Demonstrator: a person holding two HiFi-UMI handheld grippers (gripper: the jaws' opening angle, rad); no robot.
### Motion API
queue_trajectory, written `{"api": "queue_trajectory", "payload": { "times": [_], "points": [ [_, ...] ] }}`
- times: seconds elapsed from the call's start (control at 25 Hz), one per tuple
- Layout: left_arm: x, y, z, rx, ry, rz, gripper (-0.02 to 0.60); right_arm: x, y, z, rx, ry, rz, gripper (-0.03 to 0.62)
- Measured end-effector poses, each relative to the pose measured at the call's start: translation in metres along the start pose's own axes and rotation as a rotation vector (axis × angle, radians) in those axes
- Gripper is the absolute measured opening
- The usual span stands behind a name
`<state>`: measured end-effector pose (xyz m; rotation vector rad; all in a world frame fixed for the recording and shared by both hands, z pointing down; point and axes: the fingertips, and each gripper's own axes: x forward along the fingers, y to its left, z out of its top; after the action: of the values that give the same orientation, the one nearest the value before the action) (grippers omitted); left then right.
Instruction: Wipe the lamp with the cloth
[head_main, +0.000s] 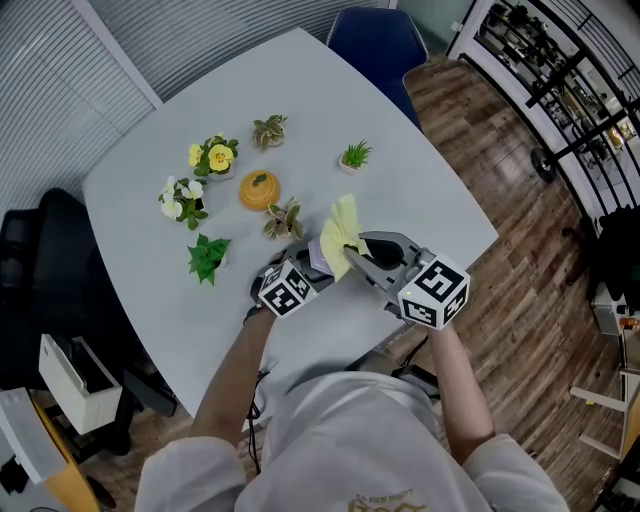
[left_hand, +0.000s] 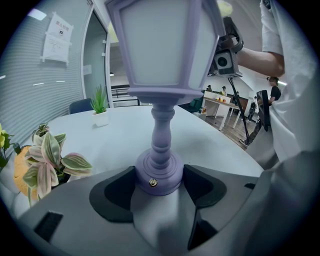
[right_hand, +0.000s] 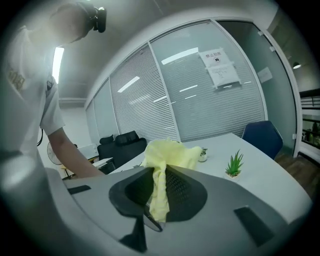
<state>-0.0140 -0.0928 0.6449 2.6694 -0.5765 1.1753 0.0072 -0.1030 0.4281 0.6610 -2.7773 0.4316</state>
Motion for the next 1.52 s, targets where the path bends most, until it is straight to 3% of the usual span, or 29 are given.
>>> {"api": "queue_trajectory", "payload": {
  "times": [0.72,1.12,1.52],
  "points": [
    [-0.001,0.000,0.000,0.001,0.000,0.000,0.311,0.032,0.038,0.008,-0.277,0.082,0.028,0.055],
    [-0.001,0.000,0.000,0.003,-0.001,0.000,0.311,0.036,0.034,0.003,-0.246,0.044,0.007,0.112],
    [-0.001,0.000,-0.001,0.007,-0.010,0.010,0.311,0.026,0.016,0.000,-0.204,0.010,-0.067,0.078]
  ]
}}
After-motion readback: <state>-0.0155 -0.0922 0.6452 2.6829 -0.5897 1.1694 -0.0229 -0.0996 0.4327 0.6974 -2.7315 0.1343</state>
